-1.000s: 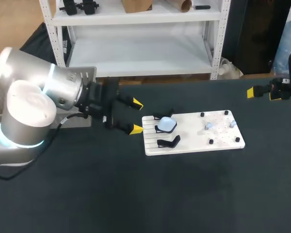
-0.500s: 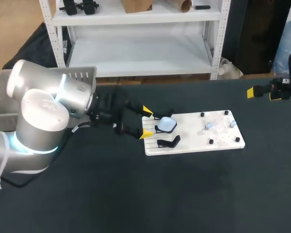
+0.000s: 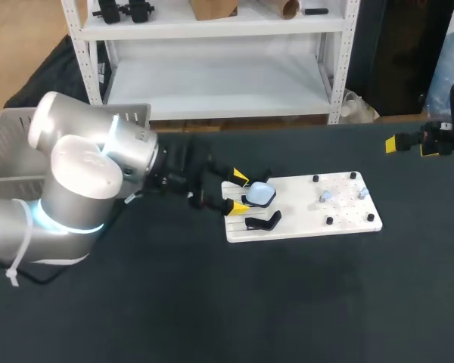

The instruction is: Pick up each earbud case from the left stands, insert the matching earbuds, close the lid, and place the case in the box.

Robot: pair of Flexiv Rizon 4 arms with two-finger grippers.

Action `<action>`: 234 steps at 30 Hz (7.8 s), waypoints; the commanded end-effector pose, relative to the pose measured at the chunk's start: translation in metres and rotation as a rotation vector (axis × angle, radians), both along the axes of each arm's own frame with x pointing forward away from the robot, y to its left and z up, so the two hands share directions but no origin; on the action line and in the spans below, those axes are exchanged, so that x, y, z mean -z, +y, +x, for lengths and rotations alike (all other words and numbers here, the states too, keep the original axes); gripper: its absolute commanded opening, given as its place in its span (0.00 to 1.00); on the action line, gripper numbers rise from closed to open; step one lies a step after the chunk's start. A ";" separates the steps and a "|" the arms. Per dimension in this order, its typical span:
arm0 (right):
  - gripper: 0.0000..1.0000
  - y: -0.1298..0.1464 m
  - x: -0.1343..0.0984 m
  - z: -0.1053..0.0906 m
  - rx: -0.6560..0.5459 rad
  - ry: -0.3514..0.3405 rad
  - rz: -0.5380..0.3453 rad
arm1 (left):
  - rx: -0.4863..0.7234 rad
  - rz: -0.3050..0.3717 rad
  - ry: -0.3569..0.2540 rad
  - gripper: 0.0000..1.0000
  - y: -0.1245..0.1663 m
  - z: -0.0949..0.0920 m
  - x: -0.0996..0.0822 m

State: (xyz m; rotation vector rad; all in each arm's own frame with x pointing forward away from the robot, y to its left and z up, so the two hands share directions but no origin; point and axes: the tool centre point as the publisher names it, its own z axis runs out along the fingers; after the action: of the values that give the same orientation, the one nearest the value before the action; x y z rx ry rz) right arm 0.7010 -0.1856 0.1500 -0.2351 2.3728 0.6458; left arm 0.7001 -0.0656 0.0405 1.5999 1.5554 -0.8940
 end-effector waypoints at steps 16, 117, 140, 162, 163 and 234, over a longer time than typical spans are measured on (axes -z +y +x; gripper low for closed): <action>1.00 -0.001 0.000 0.000 -0.002 0.000 0.001 | -0.016 -0.001 0.032 0.62 -0.011 0.008 0.010; 1.00 -0.001 0.000 0.000 -0.002 0.000 0.001 | 0.018 -0.264 -0.064 0.00 -0.016 -0.016 -0.066; 1.00 0.033 -0.017 -0.049 -0.096 -0.080 -0.036 | 0.050 -0.349 -0.051 0.00 -0.043 -0.013 -0.066; 1.00 0.121 -0.013 -0.082 -0.191 -0.086 -0.185 | 0.012 -0.428 -0.019 0.00 -0.046 -0.018 -0.060; 1.00 0.124 -0.012 -0.081 -0.183 -0.076 -0.177 | 0.009 -0.429 -0.021 0.00 -0.046 -0.019 -0.059; 1.00 0.197 0.038 -0.024 -0.213 0.063 -0.192 | 0.007 -0.429 -0.020 0.00 -0.047 -0.019 -0.059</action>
State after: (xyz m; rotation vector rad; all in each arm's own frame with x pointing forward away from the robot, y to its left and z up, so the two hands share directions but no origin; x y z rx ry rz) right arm 0.6771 0.0085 0.1125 -0.5734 2.4917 0.5428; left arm 0.6831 -0.1124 0.0998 1.3052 1.2392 -1.1278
